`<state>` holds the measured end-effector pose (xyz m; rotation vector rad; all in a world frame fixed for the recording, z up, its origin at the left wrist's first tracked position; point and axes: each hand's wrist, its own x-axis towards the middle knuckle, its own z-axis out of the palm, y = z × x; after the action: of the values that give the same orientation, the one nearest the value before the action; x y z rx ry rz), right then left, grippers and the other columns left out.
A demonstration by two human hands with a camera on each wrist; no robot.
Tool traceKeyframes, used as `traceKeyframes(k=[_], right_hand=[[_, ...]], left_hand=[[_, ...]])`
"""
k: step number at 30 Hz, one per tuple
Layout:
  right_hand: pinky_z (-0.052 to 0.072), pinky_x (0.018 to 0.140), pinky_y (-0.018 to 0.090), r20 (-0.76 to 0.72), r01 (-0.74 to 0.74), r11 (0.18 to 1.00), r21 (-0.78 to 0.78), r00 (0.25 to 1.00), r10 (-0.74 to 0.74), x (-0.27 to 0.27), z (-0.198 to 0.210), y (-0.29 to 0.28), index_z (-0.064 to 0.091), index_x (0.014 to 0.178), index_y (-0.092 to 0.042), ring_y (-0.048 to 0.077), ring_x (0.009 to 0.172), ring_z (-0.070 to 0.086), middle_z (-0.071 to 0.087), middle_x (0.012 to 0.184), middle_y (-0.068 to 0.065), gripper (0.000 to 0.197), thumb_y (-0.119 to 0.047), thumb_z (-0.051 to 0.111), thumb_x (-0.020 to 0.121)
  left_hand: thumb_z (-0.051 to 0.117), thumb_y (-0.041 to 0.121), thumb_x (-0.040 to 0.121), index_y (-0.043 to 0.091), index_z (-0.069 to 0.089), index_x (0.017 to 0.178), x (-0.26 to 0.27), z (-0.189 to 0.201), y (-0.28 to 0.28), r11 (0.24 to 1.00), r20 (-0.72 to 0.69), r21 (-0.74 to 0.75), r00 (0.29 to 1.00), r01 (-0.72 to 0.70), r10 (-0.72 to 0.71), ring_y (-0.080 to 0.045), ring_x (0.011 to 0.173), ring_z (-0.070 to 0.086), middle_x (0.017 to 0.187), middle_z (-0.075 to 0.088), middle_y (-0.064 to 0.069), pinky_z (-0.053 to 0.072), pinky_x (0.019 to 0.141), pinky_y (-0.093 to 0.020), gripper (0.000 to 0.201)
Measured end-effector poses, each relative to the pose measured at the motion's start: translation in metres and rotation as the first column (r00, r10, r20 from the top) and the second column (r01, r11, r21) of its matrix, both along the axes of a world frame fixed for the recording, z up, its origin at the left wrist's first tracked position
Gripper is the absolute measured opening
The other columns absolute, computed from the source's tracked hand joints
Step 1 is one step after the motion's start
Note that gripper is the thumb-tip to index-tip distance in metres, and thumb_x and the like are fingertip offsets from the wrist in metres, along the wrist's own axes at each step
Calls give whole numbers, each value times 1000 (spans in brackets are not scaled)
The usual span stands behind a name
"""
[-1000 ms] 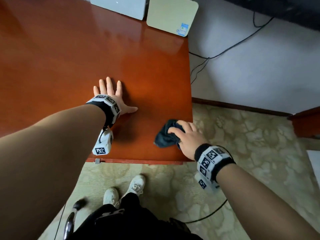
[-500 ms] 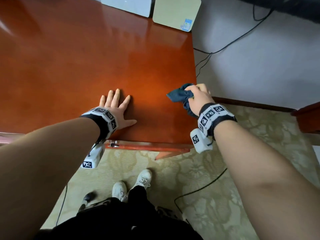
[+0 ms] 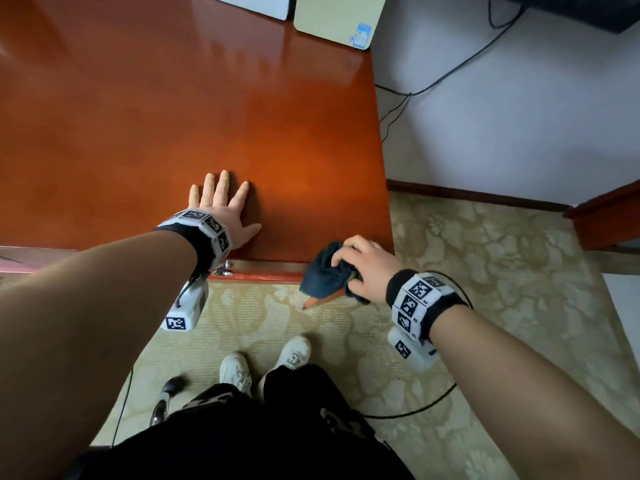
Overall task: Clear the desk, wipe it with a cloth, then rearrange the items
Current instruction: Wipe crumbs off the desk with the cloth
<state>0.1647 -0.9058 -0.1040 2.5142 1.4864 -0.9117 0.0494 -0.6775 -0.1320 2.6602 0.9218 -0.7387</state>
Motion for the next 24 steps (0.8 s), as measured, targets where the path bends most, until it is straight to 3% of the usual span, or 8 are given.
traceKeyframes(k=[3, 5, 8, 10, 13, 15, 20, 24], right_hand=[[33, 73, 23, -84, -2, 998, 57, 996, 6, -4, 15, -9, 51, 118, -24, 14, 94, 42, 38, 128, -2, 35, -9, 48, 87], [35, 68, 22, -130, 212, 954, 212, 974, -188, 12, 25, -7, 51, 115, -21, 15, 80, 46, 43, 119, -1, 31, -5, 45, 89], [39, 78, 27, -516, 670, 656, 348, 721, -462, 38, 35, 3, 48, 104, -32, 19, 88, 51, 52, 105, 4, 36, 0, 39, 90], [40, 89, 33, -646, 806, 515, 292, 563, -515, 53, 36, 12, 49, 108, -30, 23, 102, 52, 54, 111, 6, 38, 1, 40, 90], [36, 95, 27, -272, 638, 745, 192, 764, -585, 79, 23, 14, 47, 130, -22, 26, 117, 46, 41, 134, 8, 45, -2, 41, 91], [33, 107, 30, -63, 582, 800, 147, 813, -579, 90, 18, 12, 43, 136, -20, 28, 128, 40, 28, 146, 9, 50, -3, 40, 89], [41, 92, 33, -133, 478, 847, 233, 878, -459, 81, 12, 17, 21, 146, -34, 29, 129, 41, 9, 157, -2, 61, -11, 39, 93], [22, 114, 49, 119, 117, 992, -49, 987, -111, 69, -6, 26, 6, 148, -39, 32, 146, -8, -9, 158, -5, 77, -58, 49, 87]], left_hand=[[42, 57, 90, 27, -6, 151, -1, 4, -9, 999, 12, -12, 999, -42, 42, -27, 146, -17, 158, -18, -5, -6, 119, -43, 83], [46, 56, 89, 26, -2, 151, 1, 6, -13, 998, 23, -16, 998, -66, 66, -27, 146, -16, 158, -15, -5, -6, 119, -42, 84], [48, 57, 88, 26, 3, 151, 1, 9, -21, 996, 29, -14, 996, -88, 89, -27, 146, -16, 159, -11, -5, -6, 119, -42, 84], [48, 57, 87, 27, 6, 151, -2, 10, -24, 992, 30, -15, 992, -123, 124, -27, 146, -16, 159, -10, -5, -6, 119, -41, 82], [49, 56, 87, 28, 9, 151, -6, 12, -24, 981, 33, -11, 981, -191, 192, -27, 146, -16, 159, -9, -5, -5, 119, -41, 81], [50, 56, 87, 27, 9, 151, -8, 12, -23, 971, 34, -11, 971, -237, 237, -27, 146, -15, 159, -9, -5, -5, 119, -42, 81], [50, 56, 87, 27, 9, 151, -4, 9, -27, 951, 56, -7, 950, -309, 309, -26, 146, -14, 159, -7, -4, -4, 119, -41, 81], [48, 56, 88, 27, 9, 151, 5, 7, -35, 940, 78, -5, 937, -341, 340, -25, 147, -13, 159, -6, -3, -3, 120, -39, 80]])
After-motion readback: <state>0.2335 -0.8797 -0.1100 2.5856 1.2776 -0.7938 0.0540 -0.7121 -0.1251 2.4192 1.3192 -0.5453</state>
